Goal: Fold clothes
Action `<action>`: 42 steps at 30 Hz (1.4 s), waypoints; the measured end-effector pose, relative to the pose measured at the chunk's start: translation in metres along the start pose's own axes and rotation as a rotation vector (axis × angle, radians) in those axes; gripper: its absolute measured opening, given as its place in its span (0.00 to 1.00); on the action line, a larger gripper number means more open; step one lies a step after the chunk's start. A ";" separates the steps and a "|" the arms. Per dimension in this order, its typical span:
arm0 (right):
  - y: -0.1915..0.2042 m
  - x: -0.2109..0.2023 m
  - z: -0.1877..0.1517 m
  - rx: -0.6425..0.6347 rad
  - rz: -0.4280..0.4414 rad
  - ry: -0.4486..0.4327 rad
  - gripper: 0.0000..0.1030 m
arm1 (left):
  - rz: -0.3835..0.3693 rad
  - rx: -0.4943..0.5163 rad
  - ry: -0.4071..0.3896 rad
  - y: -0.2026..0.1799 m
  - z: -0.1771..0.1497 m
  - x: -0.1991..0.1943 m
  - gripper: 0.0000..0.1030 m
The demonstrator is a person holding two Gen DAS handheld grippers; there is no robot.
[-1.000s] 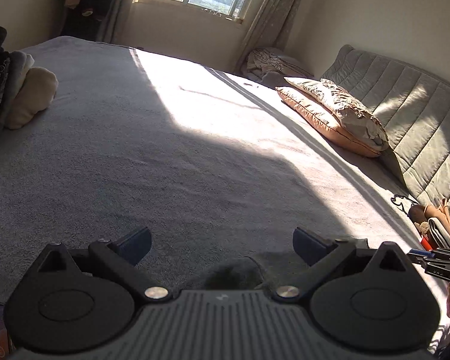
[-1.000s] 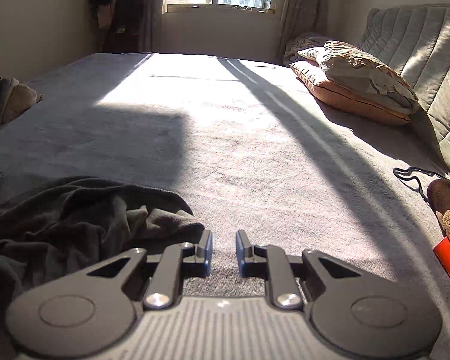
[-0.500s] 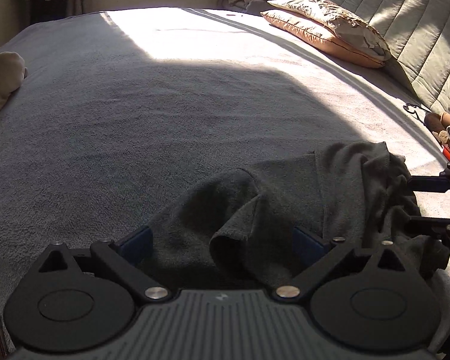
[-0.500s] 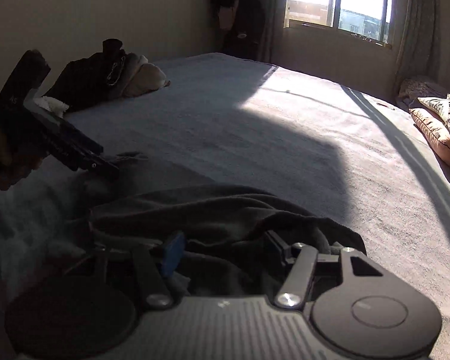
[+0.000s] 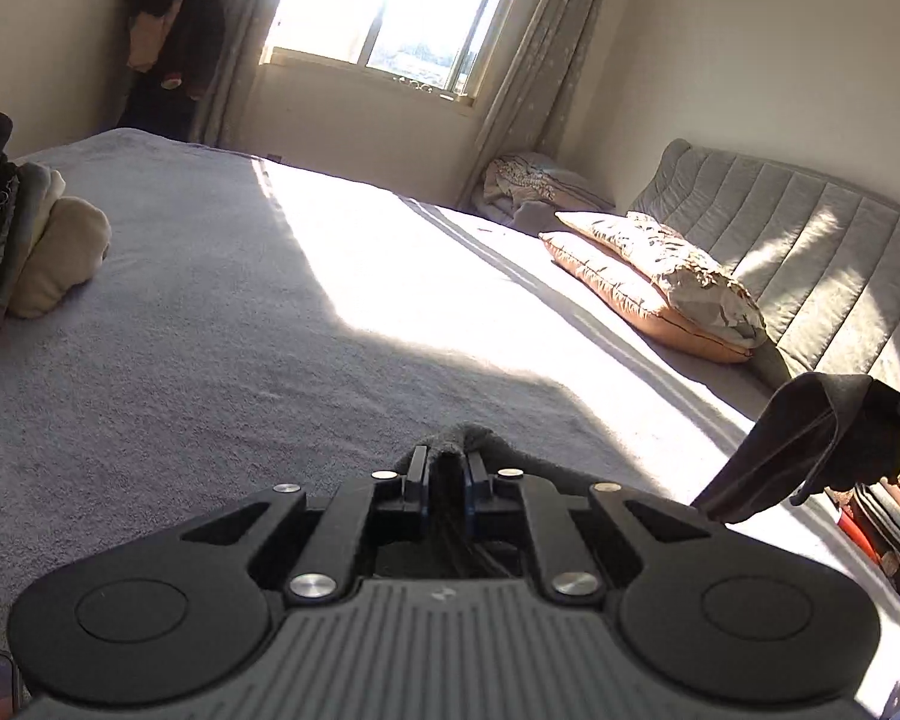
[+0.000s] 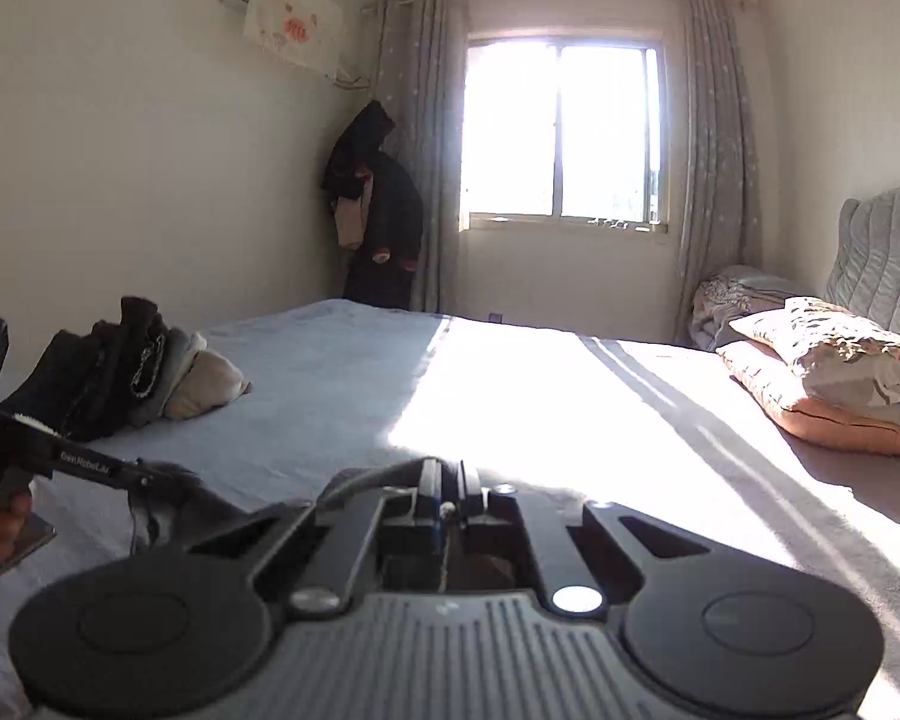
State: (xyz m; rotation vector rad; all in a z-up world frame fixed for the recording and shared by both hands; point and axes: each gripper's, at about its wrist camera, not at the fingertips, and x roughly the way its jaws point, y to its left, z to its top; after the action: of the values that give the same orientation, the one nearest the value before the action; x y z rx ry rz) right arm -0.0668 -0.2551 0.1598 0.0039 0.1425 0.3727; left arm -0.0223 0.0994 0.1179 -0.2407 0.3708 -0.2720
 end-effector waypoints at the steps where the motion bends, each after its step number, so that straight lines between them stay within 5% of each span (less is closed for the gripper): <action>1: -0.017 -0.015 0.010 0.049 -0.029 -0.058 0.05 | -0.009 -0.021 -0.067 0.004 0.010 -0.010 0.10; 4: -0.073 -0.059 0.026 0.159 -0.190 -0.222 0.03 | -0.005 -0.035 -0.144 0.009 0.023 -0.026 0.11; 7: -0.128 -0.074 0.017 0.310 -0.323 -0.195 0.03 | -0.006 -0.025 0.054 0.014 0.016 -0.005 0.13; 11: -0.142 -0.062 -0.001 0.306 -0.434 -0.084 0.03 | -0.033 0.099 0.260 -0.004 -0.010 0.018 0.13; 15: -0.156 -0.050 -0.018 0.301 -0.544 0.027 0.00 | -0.212 0.163 0.311 -0.021 -0.017 0.014 0.13; 19: -0.160 -0.049 -0.025 0.263 -0.610 0.060 0.00 | -0.172 0.185 0.311 -0.019 -0.023 0.019 0.22; 22: -0.163 -0.032 -0.034 0.266 -0.503 0.184 0.12 | -0.133 0.188 0.311 -0.015 -0.026 0.024 0.50; 25: -0.137 0.001 -0.049 0.176 -0.309 0.374 0.53 | -0.088 0.108 0.316 -0.004 -0.022 0.035 0.59; 28: -0.089 0.032 -0.064 0.020 -0.156 0.487 0.61 | -0.082 0.068 0.325 -0.004 -0.022 0.045 0.77; 32: -0.031 0.063 -0.090 -0.190 0.021 0.605 0.77 | -0.093 0.139 0.377 -0.025 -0.034 0.063 0.79; 34: -0.004 0.076 -0.110 -0.318 0.046 0.662 0.75 | -0.082 0.200 0.402 -0.036 -0.043 0.071 0.77; 36: 0.009 0.083 -0.124 -0.405 0.046 0.672 0.61 | -0.038 0.256 0.421 -0.042 -0.051 0.077 0.38; 37: 0.012 0.083 -0.124 -0.416 0.063 0.663 0.41 | -0.024 0.266 0.423 -0.043 -0.052 0.079 0.14; 39: 0.014 0.080 -0.118 -0.433 0.037 0.627 0.11 | -0.016 0.239 0.385 -0.039 -0.046 0.075 0.13; 42: 0.020 0.061 -0.098 -0.582 -0.119 0.425 0.08 | -0.049 0.191 0.236 -0.030 -0.019 0.045 0.12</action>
State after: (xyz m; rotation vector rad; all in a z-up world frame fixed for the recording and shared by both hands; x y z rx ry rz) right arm -0.0313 -0.2169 0.0548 -0.6589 0.4475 0.2811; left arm 0.0042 0.0548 0.0946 -0.0290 0.5691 -0.3832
